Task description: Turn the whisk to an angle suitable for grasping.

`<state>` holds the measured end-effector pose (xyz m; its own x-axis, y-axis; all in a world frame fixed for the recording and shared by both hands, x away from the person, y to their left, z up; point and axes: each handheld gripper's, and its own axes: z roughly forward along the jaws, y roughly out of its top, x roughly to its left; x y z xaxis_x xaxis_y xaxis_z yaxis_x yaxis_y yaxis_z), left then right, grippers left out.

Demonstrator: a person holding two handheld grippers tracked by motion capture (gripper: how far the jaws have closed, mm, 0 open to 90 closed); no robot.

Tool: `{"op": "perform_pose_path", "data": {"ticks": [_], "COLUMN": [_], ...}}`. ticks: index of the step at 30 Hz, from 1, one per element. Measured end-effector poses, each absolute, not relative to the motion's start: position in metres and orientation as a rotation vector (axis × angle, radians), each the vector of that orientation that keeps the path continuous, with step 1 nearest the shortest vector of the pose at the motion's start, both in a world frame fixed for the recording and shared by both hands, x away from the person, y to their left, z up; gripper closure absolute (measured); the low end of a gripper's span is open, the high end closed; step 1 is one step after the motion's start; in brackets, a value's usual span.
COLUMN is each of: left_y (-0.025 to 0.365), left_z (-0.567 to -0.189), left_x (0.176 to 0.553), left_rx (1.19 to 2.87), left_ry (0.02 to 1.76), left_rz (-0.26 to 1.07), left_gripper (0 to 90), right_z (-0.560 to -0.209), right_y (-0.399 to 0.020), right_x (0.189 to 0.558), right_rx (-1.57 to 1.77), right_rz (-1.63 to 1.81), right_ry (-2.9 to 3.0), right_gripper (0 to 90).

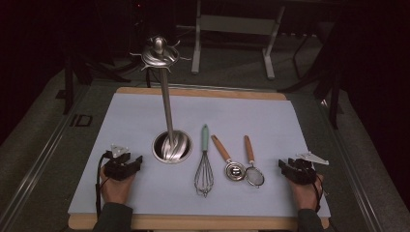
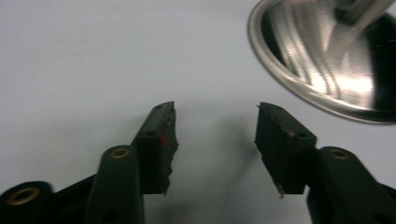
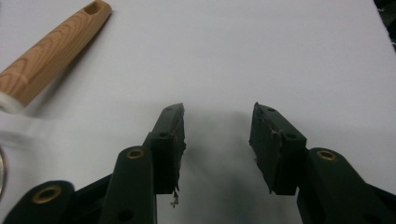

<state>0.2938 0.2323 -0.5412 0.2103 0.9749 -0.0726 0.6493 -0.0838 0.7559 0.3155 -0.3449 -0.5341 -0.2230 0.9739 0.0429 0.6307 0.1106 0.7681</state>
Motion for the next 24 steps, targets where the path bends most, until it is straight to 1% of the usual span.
{"op": "perform_pose_path", "data": {"ticks": [5, 6, 10, 14, 17, 21, 24], "left_y": [0.233, 0.239, 0.241, 0.238, 0.236, 0.236, 0.236], "left_z": [-0.541, -0.54, -0.54, -0.54, -0.54, -0.54, -0.54], "left_x": [0.292, 0.291, 0.291, 0.29, 0.29, 0.29, 0.29], "left_rx": [1.832, 1.834, 1.841, 1.883, 1.893, 1.897, 1.895], "left_ry": [1.481, 1.449, 1.425, 1.364, 1.358, 1.358, 1.358], "left_rz": [0.619, 0.611, 0.596, 0.619, 0.627, 0.641, 0.643], "left_gripper": [53.4, 56.4, 57.1, 59.0, 59.6, 60.1, 60.3], "right_z": [-0.53, -0.527, -0.521, -0.515, -0.512, -0.498, -0.494], "right_y": [-0.34, -0.337, -0.334, -0.329, -0.325, -0.309, -0.305], "right_x": [0.315, 0.314, 0.315, 0.318, 0.32, 0.329, 0.331], "right_rx": [1.571, 1.575, 1.577, 1.601, 1.6, 1.56, 1.558], "right_rz": [0.959, 0.981, 1.002, 1.064, 1.074, 1.097, 1.109], "right_ry": [1.933, 1.947, 1.961, 1.995, 2.014, 2.077, 2.093], "right_gripper": [54.2, 54.8, 55.9, 59.0, 59.4, 60.0, 60.5]}}
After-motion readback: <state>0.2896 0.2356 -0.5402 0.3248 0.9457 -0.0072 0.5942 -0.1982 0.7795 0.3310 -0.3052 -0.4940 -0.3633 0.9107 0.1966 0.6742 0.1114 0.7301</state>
